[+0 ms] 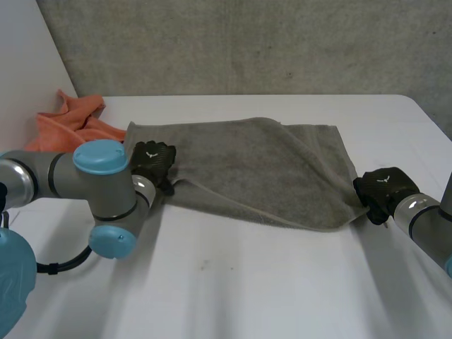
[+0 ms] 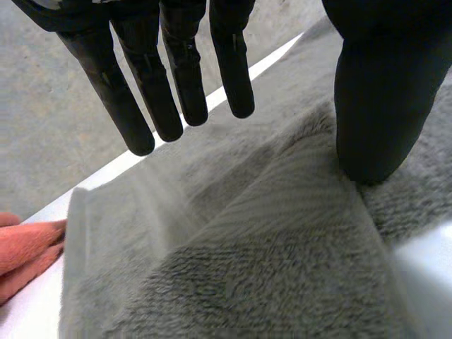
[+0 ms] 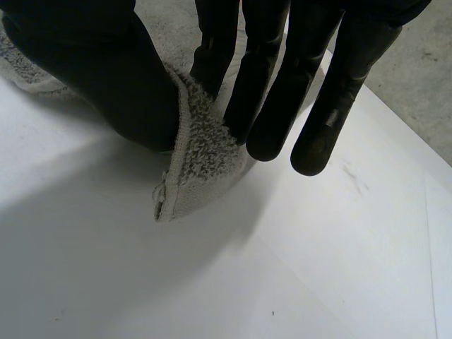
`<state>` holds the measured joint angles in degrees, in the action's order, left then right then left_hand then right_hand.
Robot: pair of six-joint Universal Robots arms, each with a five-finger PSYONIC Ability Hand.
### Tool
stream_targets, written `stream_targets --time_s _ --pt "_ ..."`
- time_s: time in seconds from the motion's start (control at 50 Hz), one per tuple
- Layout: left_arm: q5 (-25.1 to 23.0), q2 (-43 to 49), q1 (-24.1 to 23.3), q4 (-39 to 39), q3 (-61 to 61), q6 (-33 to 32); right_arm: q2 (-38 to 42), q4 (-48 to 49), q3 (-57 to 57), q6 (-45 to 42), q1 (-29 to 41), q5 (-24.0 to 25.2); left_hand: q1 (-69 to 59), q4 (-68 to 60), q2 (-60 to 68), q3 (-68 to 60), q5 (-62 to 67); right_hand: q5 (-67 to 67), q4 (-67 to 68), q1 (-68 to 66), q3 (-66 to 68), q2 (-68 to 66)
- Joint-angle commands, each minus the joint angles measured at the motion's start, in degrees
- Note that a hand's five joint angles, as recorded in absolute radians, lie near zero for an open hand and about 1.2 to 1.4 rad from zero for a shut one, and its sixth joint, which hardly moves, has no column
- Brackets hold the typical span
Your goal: Fold the laundry.
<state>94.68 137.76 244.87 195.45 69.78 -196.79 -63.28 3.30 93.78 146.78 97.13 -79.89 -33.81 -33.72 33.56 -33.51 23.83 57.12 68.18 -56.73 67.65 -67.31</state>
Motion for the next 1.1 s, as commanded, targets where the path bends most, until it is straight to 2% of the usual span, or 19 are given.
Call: stream_targets --time_s 0.02,0.12,0.24,0.3,0.4,0.52,0.6,0.7,0.82,0.94,1.04,1.1 --pt "2.97 -0.38 0.61 -0.15 0.62 -5.27 0.0 0.04 -0.09 0.0 -0.01 0.0 -13.41 -13.5 13.66 -13.7 13.39 12.88 11.82 -23.27 12.35 -12.69" --pt "4.2 -0.82 1.49 -0.33 1.84 -8.61 0.0 0.04 -0.09 -0.09 -0.01 0.0 -20.46 -20.55 20.71 -20.75 20.44 12.88 11.82 -23.27 12.35 -12.69" --pt "4.55 -2.92 1.31 -0.24 4.74 -9.32 -0.18 -0.05 -0.18 -0.09 -0.01 0.0 -46.13 -46.22 46.38 -46.43 46.11 12.88 11.82 -23.27 12.35 -12.69" --pt "4.55 -4.95 1.22 -0.33 6.32 -9.4 -0.61 -0.14 -0.7 -0.09 -0.1 0.09 -46.19 -46.28 46.44 -46.49 46.17 12.88 11.82 -23.27 12.35 -12.69" --pt "4.37 -13.45 1.05 -1.55 11.85 -9.67 -1.84 -1.63 -1.67 -2.72 -0.02 0.0 -46.19 -46.28 46.44 -46.49 46.17 12.88 11.82 -23.27 12.35 -12.69" --pt "3.94 -23.48 1.31 -5.68 20.38 -11.25 -10.09 -10.57 -1.06 -15.26 -0.54 -0.17 -46.19 -46.28 46.44 -46.49 46.17 12.88 11.82 -23.27 12.35 -12.69" --pt "3.76 -28.67 1.84 -10.51 27.41 -15.11 -13.0 -19.43 0.52 -22.82 -0.63 -0.53 -46.19 -46.28 46.44 -46.49 46.17 12.88 11.82 -23.27 12.35 -12.69" --pt "3.76 -33.85 1.23 -20.34 35.93 -22.31 -16.34 -28.78 4.56 -30.05 -2.21 -0.79 -46.19 -46.28 46.44 -46.49 46.17 12.88 11.82 -23.27 12.35 -12.69" --pt "3.58 -36.85 0.79 -27.83 39.73 -23.55 -19.77 -32.48 8.96 -37.43 -6.34 -0.44 -46.19 -46.28 46.44 -46.49 46.17 12.88 11.82 -23.27 12.35 -12.69" --pt "3.67 -35.11 0.7 -25.12 34.56 -23.82 -17.5 -28.71 7.92 -36.39 -5.38 -0.7 -46.19 -46.28 46.44 -46.49 46.17 12.88 11.82 -23.27 12.35 -12.69" --pt "3.67 -26.68 0.52 -16.52 27.17 -24.17 -6.96 -21.24 0.45 -29.98 -1.43 -3.07 -42.18 -42.27 42.43 -42.48 42.16 12.88 11.82 -23.27 12.35 -12.69" --pt "3.67 -21.05 0.7 -11.85 21.02 -24.26 -1.95 -17.2 -5.43 -26.37 3.4 -6.93 -42.01 -42.1 42.26 -42.31 41.99 12.88 11.82 -23.27 12.35 -12.69"
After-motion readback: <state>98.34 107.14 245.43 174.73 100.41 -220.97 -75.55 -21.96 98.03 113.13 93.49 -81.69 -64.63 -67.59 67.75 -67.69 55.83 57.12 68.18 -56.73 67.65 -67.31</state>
